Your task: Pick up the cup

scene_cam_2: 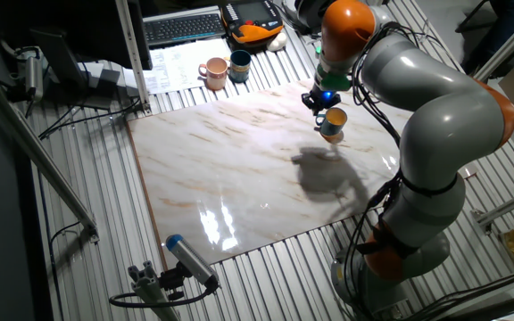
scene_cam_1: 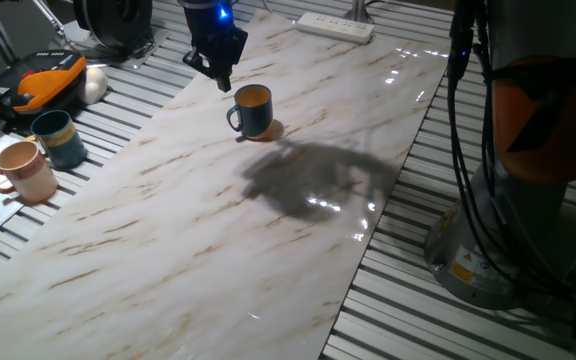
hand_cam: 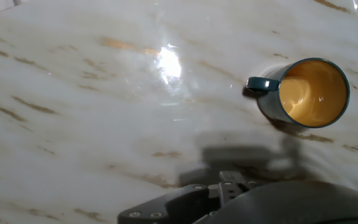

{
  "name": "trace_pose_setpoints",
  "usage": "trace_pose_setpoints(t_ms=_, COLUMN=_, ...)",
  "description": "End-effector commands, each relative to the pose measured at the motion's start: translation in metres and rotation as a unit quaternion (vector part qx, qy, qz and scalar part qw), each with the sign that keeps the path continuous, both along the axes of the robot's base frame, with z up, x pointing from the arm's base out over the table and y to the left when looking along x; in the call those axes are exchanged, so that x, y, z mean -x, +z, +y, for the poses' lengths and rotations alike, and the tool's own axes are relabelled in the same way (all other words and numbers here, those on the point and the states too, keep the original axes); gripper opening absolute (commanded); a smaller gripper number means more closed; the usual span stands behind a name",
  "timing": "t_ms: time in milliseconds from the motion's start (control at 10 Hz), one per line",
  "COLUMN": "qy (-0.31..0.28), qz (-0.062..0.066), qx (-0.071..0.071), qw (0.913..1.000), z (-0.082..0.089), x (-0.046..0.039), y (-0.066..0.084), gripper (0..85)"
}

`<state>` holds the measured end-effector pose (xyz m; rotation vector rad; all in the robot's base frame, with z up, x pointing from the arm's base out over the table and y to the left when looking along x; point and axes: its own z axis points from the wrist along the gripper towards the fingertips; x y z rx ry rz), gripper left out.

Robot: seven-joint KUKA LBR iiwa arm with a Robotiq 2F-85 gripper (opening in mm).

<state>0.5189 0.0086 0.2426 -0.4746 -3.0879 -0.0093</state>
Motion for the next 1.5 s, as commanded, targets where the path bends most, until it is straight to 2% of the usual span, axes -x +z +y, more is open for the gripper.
trace_pose_setpoints(t_ms=0, qy=-0.001, qz=0.001, qx=-0.002, qw=1.0, z=-0.001, x=-0.0005, y=0.0, gripper=0.0)
trace_pose_setpoints(t_ms=200, qy=0.0, qz=-0.004, qx=0.001, qw=1.0, z=-0.002, x=-0.0026, y=-0.002, gripper=0.0)
trace_pose_setpoints(t_ms=300, qy=-0.011, qz=-0.002, qx=0.004, qw=0.9999, z=-0.002, x=-0.0048, y=-0.003, gripper=0.0)
trace_pose_setpoints(t_ms=400, qy=-0.036, qz=-0.005, qx=0.034, qw=0.9988, z=-0.003, x=-0.006, y=-0.003, gripper=0.0)
trace_pose_setpoints(t_ms=500, qy=-0.058, qz=-0.008, qx=0.047, qw=0.9972, z=-0.004, x=-0.007, y=-0.003, gripper=0.0)
trace_pose_setpoints(t_ms=700, qy=-0.098, qz=-0.009, qx=0.044, qw=0.9942, z=-0.006, x=-0.0087, y=-0.004, gripper=0.0)
trace_pose_setpoints(t_ms=900, qy=-0.125, qz=-0.016, qx=0.023, qw=0.9918, z=-0.007, x=-0.0103, y=-0.005, gripper=0.0)
trace_pose_setpoints(t_ms=1000, qy=-0.162, qz=-0.02, qx=0.023, qw=0.9864, z=-0.006, x=-0.0106, y=-0.004, gripper=0.0)
trace_pose_setpoints(t_ms=1100, qy=-0.203, qz=-0.025, qx=0.033, qw=0.9782, z=-0.005, x=-0.0116, y=-0.006, gripper=0.0)
trace_pose_setpoints(t_ms=1200, qy=-0.245, qz=-0.033, qx=0.049, qw=0.9678, z=-0.004, x=-0.0136, y=-0.009, gripper=0.0)
trace_pose_setpoints(t_ms=1300, qy=-0.277, qz=-0.035, qx=0.054, qw=0.9588, z=-0.005, x=-0.0147, y=-0.01, gripper=0.0)
trace_pose_setpoints(t_ms=1400, qy=-0.305, qz=-0.033, qx=0.067, qw=0.9495, z=-0.006, x=-0.015, y=-0.01, gripper=0.0)
